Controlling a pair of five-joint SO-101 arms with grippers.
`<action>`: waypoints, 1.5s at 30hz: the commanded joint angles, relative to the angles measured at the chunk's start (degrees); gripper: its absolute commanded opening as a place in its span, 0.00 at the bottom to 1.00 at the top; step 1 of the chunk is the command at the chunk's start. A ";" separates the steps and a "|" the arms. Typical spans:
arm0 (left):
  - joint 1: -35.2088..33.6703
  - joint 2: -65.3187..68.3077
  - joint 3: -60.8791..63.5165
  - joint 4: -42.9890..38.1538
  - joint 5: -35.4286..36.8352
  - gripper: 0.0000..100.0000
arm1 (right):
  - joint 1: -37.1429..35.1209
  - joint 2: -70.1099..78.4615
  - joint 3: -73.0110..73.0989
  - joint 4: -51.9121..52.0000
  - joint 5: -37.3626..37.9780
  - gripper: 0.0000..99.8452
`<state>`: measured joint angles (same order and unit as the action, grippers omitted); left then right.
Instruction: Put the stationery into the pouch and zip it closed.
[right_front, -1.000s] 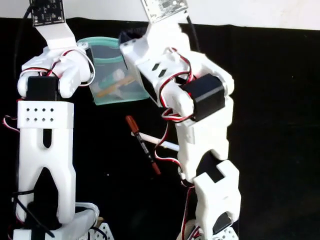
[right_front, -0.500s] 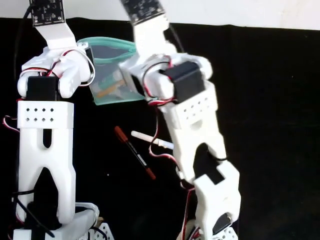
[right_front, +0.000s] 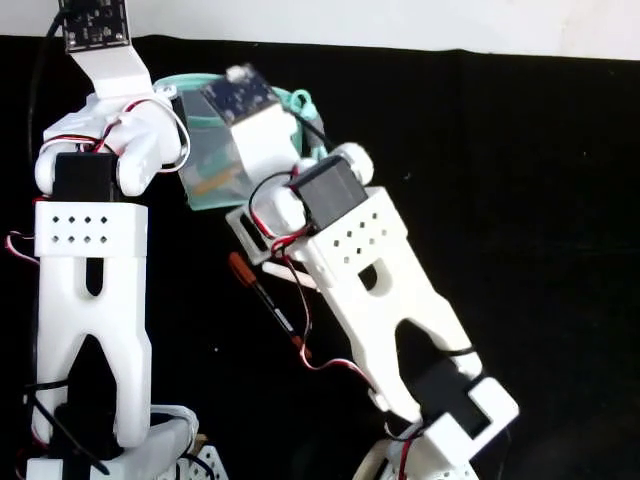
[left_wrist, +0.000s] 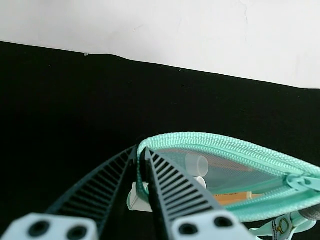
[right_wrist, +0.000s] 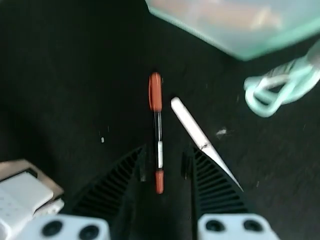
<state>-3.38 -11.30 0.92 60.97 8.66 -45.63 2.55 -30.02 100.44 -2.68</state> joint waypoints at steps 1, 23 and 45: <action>-0.04 0.75 1.01 -0.18 0.35 0.01 | -0.13 -3.74 4.35 0.40 -1.23 0.12; 0.13 0.84 1.01 -0.18 0.35 0.01 | -4.35 -3.65 30.55 -18.68 6.86 0.12; -0.04 0.84 1.01 -0.18 0.35 0.01 | -4.79 18.42 25.45 -29.32 8.88 0.12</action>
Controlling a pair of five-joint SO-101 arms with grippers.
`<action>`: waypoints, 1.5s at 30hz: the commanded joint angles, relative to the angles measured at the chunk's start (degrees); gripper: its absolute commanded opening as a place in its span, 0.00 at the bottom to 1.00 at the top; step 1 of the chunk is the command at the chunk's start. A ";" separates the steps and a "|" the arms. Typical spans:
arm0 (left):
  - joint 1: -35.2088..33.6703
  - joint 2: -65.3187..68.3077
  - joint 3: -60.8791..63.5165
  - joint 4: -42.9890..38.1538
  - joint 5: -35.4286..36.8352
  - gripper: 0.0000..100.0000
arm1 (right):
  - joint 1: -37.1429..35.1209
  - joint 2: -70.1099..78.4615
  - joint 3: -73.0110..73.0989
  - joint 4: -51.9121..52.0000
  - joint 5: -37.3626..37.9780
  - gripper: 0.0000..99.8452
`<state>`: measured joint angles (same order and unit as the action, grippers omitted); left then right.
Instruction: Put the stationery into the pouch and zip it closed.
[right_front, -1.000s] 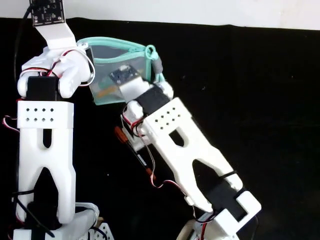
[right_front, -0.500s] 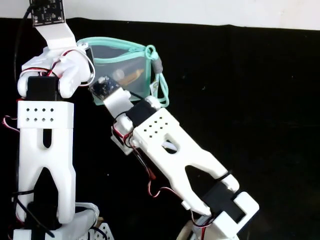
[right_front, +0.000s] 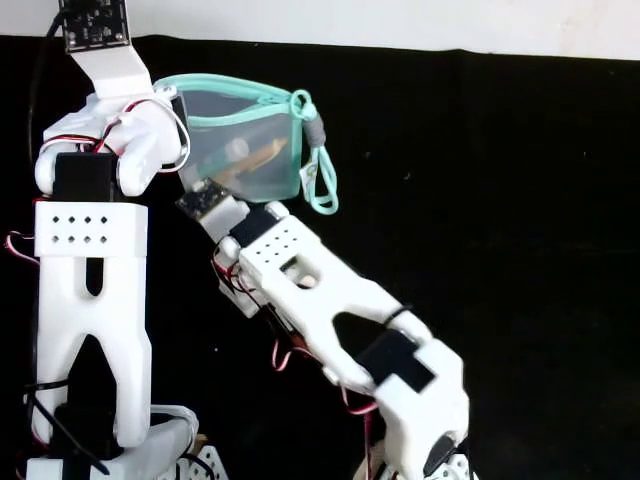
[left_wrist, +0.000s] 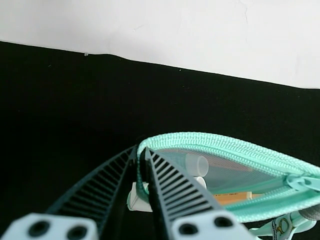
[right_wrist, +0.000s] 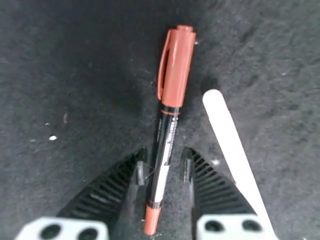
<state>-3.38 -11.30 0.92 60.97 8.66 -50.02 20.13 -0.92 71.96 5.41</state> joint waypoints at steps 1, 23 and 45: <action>-0.04 0.84 1.01 -0.18 0.35 0.01 | -0.40 1.71 -4.44 -0.84 0.79 0.12; -0.04 0.84 1.27 -0.97 0.35 0.01 | -0.31 9.71 -10.68 1.54 0.18 0.01; -0.04 0.84 1.27 -0.97 0.35 0.01 | 2.51 -25.98 16.22 2.77 -10.20 0.01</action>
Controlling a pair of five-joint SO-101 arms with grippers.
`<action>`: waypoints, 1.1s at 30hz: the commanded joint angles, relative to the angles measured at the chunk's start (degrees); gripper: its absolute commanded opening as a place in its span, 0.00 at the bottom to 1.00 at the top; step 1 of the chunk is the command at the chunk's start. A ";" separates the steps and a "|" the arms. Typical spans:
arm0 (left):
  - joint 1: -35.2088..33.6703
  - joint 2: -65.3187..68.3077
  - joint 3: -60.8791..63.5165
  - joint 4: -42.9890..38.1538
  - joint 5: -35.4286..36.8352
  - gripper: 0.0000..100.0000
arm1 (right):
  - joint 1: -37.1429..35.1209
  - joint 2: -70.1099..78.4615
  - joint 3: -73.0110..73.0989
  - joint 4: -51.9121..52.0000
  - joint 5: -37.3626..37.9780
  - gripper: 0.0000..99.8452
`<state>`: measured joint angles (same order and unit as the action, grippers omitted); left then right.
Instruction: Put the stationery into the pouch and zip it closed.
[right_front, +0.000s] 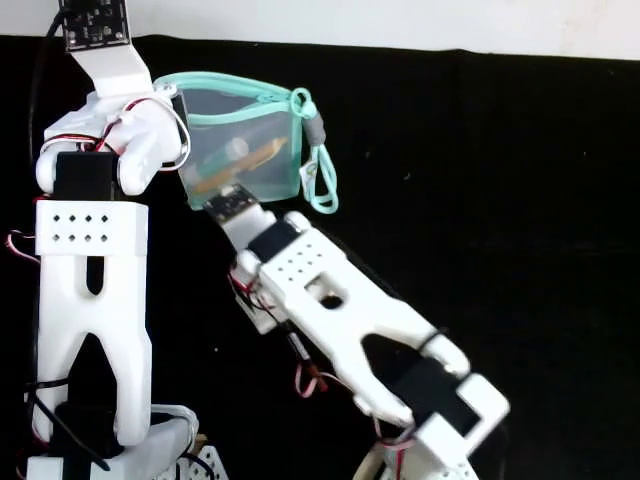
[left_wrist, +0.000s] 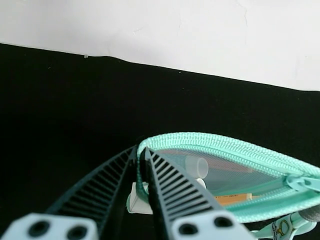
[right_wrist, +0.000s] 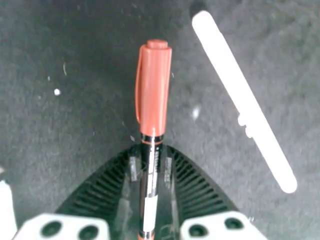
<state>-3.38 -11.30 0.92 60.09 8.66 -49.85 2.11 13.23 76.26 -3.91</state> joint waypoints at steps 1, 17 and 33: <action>-0.04 0.84 1.36 -0.09 0.35 0.01 | 4.00 -10.24 2.77 -2.24 -0.88 0.01; 0.22 0.84 1.54 -0.09 0.35 0.01 | 12.88 -15.34 -17.89 -8.66 0.70 0.01; 0.22 0.84 1.54 -0.09 0.35 0.01 | 12.88 8.13 -71.96 2.59 3.52 0.01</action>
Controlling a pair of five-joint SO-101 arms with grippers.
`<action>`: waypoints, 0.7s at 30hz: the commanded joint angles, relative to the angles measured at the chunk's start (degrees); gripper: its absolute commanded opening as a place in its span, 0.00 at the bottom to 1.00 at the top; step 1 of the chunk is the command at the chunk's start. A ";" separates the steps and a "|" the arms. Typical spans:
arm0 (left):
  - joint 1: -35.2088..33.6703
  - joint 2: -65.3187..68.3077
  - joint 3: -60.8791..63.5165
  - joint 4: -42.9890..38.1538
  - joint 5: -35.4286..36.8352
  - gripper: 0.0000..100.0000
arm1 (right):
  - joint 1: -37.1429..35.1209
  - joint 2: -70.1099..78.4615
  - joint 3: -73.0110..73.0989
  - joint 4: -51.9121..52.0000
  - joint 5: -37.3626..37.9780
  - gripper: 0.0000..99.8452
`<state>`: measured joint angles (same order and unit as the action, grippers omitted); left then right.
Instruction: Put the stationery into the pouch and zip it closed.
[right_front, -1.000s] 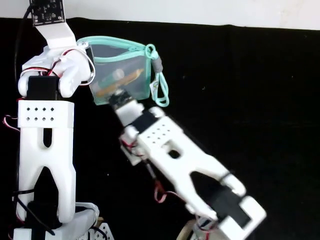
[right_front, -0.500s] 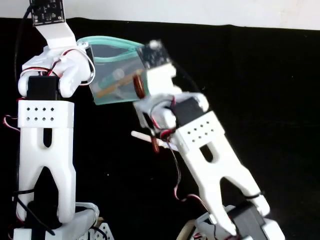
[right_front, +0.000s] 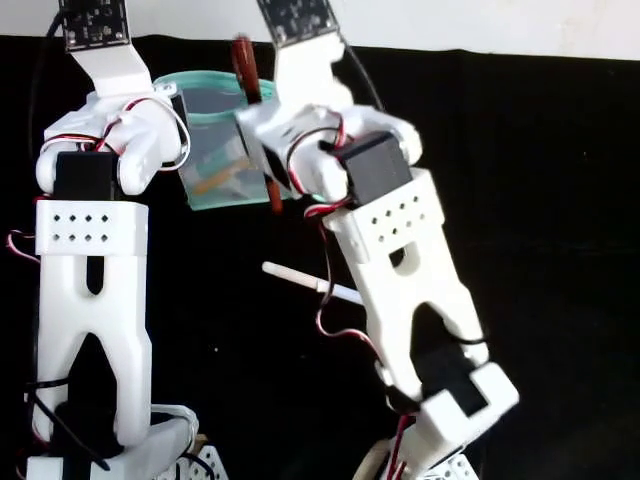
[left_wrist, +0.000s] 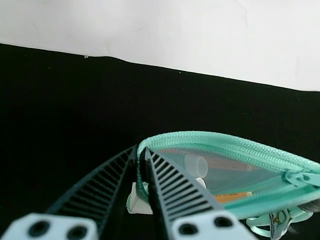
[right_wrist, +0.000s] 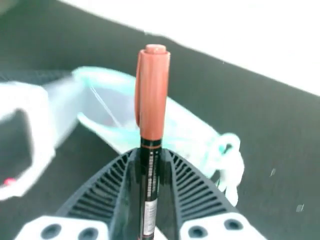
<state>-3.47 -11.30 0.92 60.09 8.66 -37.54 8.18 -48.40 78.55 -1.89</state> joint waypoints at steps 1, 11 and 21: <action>0.31 0.84 1.54 -0.09 0.35 0.01 | 0.57 3.38 -13.41 0.31 1.49 0.01; 0.31 0.84 1.45 -0.09 0.35 0.01 | 0.31 18.86 -47.96 -0.04 3.96 0.01; 0.22 0.92 1.36 -0.09 0.35 0.01 | 0.22 26.86 -52.97 -8.66 3.96 0.01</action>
<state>-3.47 -11.30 0.92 60.09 8.66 -37.54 34.99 -94.73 73.45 0.84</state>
